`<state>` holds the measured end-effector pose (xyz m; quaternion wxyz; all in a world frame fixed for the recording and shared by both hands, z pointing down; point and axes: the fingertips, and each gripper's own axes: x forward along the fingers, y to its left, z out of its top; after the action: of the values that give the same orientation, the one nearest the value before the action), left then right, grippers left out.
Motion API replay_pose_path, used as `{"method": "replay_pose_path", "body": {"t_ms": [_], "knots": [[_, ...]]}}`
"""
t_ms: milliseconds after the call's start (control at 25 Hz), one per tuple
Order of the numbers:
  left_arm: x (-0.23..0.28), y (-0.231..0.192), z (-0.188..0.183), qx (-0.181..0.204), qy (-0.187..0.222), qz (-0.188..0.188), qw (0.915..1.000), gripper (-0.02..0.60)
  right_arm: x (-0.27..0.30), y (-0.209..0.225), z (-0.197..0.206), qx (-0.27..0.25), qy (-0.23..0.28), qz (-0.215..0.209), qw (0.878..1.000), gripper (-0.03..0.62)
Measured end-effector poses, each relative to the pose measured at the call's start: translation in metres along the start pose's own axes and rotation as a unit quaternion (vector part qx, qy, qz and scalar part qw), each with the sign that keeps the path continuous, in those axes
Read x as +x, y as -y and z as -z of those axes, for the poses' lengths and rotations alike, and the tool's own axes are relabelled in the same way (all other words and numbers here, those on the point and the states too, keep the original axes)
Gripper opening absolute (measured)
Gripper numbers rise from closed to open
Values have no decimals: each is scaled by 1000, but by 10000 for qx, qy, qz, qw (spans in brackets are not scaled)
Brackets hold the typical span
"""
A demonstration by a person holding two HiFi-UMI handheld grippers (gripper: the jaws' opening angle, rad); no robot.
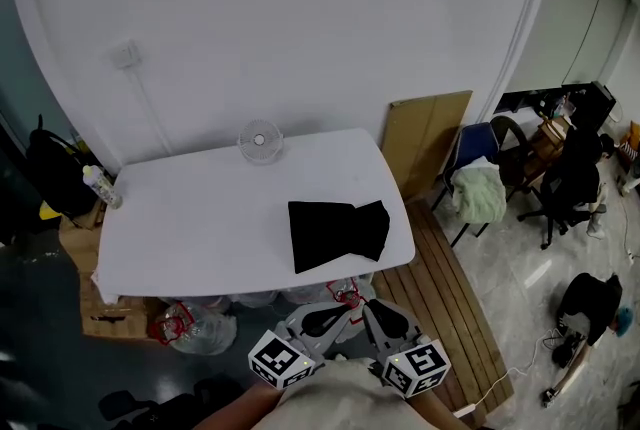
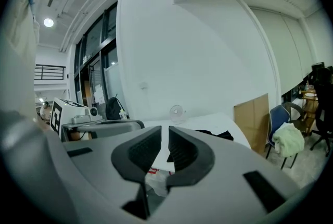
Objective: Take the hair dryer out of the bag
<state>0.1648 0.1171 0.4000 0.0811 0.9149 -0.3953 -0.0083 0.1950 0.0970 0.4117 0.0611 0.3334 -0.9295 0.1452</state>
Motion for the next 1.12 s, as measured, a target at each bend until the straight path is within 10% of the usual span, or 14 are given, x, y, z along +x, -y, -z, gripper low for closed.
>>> {"method": "replay_pose_path", "body": {"t_ms": [520,1120], "knots": [[18,-35,15,-143,-260,24,9996,11,30,33,11,218,-229,90,9995,78],[22,-168,21,-303,-585,371,9971,11,139,50,8,529,-408,742,9950,98]]}}
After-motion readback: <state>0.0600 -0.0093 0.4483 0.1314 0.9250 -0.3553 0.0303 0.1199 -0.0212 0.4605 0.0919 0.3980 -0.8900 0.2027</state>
